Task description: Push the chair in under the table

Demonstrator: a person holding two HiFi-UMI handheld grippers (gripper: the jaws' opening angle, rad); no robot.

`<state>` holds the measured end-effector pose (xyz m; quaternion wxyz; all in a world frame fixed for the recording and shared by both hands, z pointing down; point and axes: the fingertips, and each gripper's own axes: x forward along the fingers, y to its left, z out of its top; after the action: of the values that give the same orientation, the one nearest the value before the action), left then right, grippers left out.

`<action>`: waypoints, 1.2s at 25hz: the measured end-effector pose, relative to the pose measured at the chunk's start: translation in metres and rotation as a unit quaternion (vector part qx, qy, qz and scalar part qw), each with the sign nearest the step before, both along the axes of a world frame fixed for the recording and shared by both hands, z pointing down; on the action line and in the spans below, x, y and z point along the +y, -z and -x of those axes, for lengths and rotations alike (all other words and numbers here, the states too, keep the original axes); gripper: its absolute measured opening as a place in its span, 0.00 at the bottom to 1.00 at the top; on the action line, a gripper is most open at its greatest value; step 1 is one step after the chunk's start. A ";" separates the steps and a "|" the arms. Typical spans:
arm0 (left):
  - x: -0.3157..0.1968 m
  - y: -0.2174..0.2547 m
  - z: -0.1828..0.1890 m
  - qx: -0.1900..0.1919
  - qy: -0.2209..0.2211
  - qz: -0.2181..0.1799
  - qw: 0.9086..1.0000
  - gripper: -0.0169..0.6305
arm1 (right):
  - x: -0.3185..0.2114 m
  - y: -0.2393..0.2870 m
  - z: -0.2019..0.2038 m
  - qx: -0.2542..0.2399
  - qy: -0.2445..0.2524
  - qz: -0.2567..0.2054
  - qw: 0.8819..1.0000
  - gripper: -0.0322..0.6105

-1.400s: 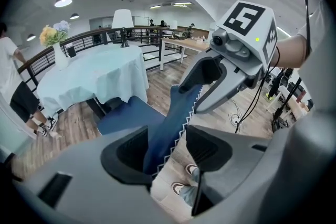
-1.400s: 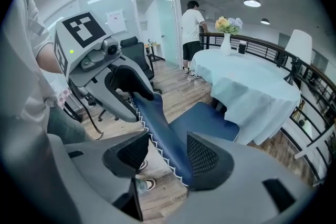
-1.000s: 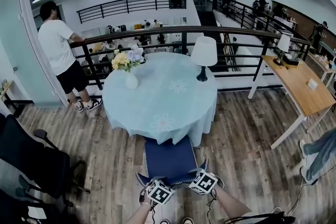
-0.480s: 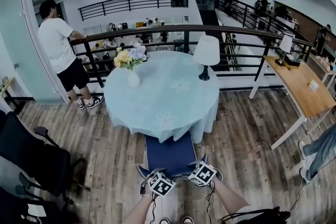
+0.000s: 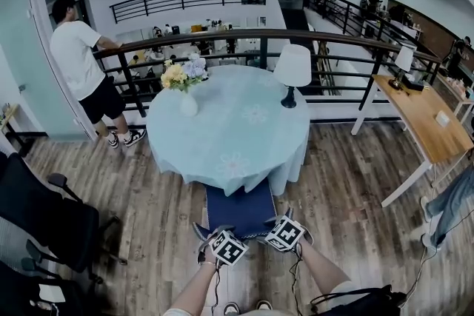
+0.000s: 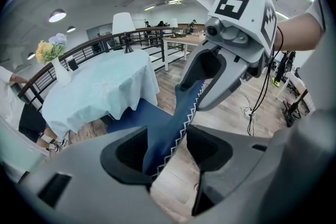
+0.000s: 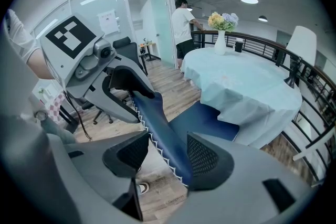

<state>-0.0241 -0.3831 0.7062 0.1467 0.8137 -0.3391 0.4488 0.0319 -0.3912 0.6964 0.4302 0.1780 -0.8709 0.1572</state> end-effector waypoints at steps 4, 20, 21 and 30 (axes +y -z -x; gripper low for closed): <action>-0.010 0.002 0.001 -0.003 -0.004 -0.007 1.000 0.39 | -0.009 0.002 0.001 0.003 -0.004 -0.003 1.000 0.42; -0.028 0.001 0.001 -0.005 -0.008 0.014 1.000 0.39 | -0.028 0.002 0.002 0.009 0.001 0.015 1.000 0.42; -0.028 0.000 0.000 -0.005 -0.008 0.015 1.000 0.39 | -0.029 0.001 0.002 0.008 0.001 0.016 1.000 0.42; -0.026 -0.001 0.000 -0.006 -0.009 0.014 1.000 0.39 | -0.027 0.001 0.001 0.011 -0.002 0.003 1.000 0.42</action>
<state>-0.0238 -0.4091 0.7069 0.1517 0.8117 -0.3264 0.4600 0.0310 -0.4180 0.6959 0.4398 0.1802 -0.8653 0.1591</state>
